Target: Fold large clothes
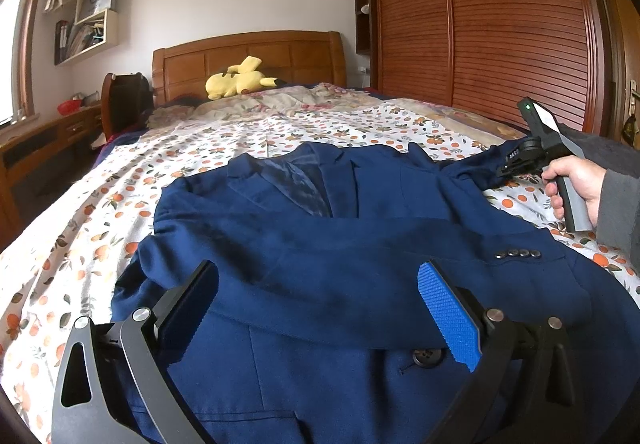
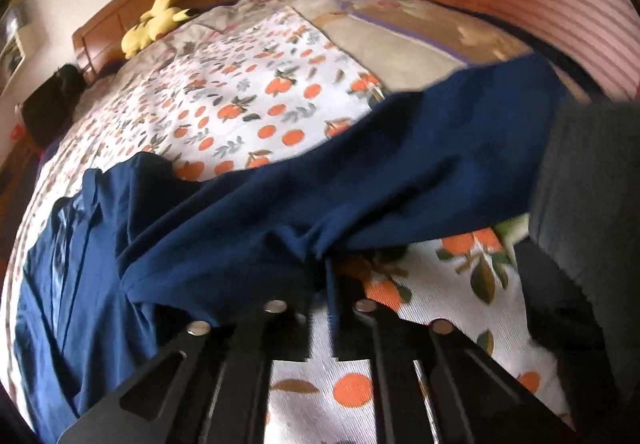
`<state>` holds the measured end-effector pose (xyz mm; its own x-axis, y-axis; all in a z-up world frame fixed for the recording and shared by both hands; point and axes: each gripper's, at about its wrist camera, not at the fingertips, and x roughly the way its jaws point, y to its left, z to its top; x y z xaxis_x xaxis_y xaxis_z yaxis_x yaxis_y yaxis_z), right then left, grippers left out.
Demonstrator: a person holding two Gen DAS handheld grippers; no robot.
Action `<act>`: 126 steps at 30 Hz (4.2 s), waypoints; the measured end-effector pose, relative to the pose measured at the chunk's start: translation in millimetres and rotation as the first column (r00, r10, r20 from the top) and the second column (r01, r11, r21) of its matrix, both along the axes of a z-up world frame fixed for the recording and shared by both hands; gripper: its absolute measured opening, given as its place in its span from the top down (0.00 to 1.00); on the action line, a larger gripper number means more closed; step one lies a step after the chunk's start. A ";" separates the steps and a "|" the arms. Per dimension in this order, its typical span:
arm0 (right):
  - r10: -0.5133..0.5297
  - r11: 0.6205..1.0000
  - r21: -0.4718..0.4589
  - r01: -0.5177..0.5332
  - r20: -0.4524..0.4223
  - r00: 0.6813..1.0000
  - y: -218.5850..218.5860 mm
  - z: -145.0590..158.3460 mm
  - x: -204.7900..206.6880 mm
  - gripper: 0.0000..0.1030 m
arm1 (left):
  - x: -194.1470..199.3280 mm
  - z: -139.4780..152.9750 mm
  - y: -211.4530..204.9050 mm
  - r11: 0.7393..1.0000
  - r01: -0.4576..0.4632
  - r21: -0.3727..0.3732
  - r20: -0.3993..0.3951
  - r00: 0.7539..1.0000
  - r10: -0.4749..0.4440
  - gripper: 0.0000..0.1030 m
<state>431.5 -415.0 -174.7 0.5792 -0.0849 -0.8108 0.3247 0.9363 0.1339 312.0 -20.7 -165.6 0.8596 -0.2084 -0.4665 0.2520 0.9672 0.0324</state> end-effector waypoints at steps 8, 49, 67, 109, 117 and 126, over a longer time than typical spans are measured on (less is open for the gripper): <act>0.210 0.966 -0.187 -0.177 0.170 0.963 66.9 64.1 -14.0 0.97 | 0.5 -1.0 0.0 1.000 0.001 0.001 -0.003 1.000 -0.001 0.03; 0.261 0.946 -0.202 -0.252 0.016 0.965 113.2 51.2 -45.5 0.48 | -39.1 37.5 40.9 0.998 0.014 -0.054 0.068 0.998 -0.010 0.03; 0.091 0.996 -0.014 -0.094 -0.116 0.989 52.0 -9.9 -34.7 0.48 | -37.8 36.5 47.4 0.998 0.015 -0.054 0.046 0.999 -0.012 0.03; 0.496 0.868 -0.119 -0.482 0.163 0.853 226.0 123.3 -81.4 0.97 | -60.9 29.0 72.6 1.000 0.024 0.005 0.018 1.000 -0.024 0.03; 0.647 0.762 -0.031 -0.647 0.087 0.757 289.1 82.4 -128.9 0.97 | -59.9 24.2 92.5 1.000 -0.027 -0.001 -0.003 1.000 0.027 0.03; 0.720 0.693 -0.038 -0.719 0.056 0.691 313.6 51.6 -183.4 0.97 | -57.8 22.3 92.7 0.999 -0.039 0.015 -0.009 0.999 0.039 0.03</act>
